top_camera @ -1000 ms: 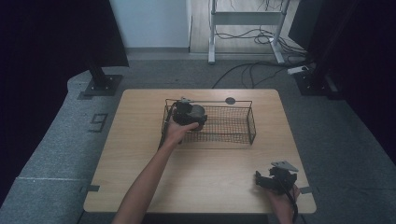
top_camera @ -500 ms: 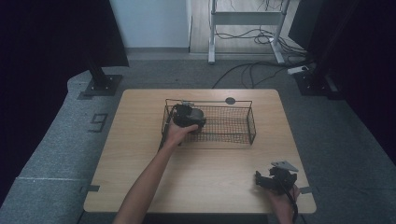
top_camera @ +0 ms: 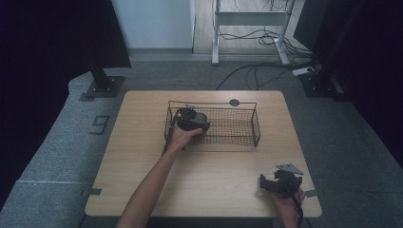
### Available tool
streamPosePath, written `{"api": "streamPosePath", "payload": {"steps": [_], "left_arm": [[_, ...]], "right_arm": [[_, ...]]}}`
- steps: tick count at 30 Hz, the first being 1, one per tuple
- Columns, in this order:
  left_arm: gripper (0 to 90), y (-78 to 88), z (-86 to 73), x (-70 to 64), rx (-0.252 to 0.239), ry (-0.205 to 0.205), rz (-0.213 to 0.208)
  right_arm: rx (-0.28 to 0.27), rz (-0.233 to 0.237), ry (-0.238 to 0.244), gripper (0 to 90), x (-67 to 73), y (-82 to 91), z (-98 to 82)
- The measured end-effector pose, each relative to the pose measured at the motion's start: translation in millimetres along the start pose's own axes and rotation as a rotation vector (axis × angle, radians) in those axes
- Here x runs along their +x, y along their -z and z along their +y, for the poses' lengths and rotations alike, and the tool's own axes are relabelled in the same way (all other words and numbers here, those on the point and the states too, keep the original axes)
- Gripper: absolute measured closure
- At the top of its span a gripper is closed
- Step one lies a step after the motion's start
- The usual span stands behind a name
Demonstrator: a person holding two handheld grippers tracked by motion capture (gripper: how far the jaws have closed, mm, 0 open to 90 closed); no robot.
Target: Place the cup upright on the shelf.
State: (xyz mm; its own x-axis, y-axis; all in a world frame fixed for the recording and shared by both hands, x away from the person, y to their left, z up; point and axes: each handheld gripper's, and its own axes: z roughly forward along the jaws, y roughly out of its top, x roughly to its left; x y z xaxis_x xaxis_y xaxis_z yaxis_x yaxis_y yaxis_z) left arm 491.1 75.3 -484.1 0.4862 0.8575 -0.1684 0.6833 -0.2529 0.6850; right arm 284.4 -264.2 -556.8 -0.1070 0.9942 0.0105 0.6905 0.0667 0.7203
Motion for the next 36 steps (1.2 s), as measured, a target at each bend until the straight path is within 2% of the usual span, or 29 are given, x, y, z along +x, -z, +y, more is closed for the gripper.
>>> {"api": "streamPosePath", "payload": {"steps": [14, 23, 26, 31, 36], "left_arm": [[11.8, -4.1, -1.7, -2.4, 0.056, -0.008, 0.01], [10.5, 2.4, 0.7, -3.1, 0.033, -0.003, 0.014], [9.7, 7.6, 1.9, -3.2, 0.013, -0.001, 0.015], [7.2, 25.7, 6.7, -8.3, -0.066, -0.011, 0.016], [7.1, 40.9, 8.2, -9.6, -0.1, -0.02, 0.001]], "right_arm": [[-0.001, 0.0, 0.0, 1.4, 0.0, -0.1, 0.0], [0.0, 0.0, 0.0, 1.5, 0.0, 0.0, 0.0], [0.0, 0.0, 0.0, 1.5, 0.0, 0.0, 0.0], [0.0, 0.0, -0.001, 1.5, 0.0, 0.0, 0.0], [0.001, 0.0, 0.0, 1.5, 0.0, 0.1, 0.0]]}}
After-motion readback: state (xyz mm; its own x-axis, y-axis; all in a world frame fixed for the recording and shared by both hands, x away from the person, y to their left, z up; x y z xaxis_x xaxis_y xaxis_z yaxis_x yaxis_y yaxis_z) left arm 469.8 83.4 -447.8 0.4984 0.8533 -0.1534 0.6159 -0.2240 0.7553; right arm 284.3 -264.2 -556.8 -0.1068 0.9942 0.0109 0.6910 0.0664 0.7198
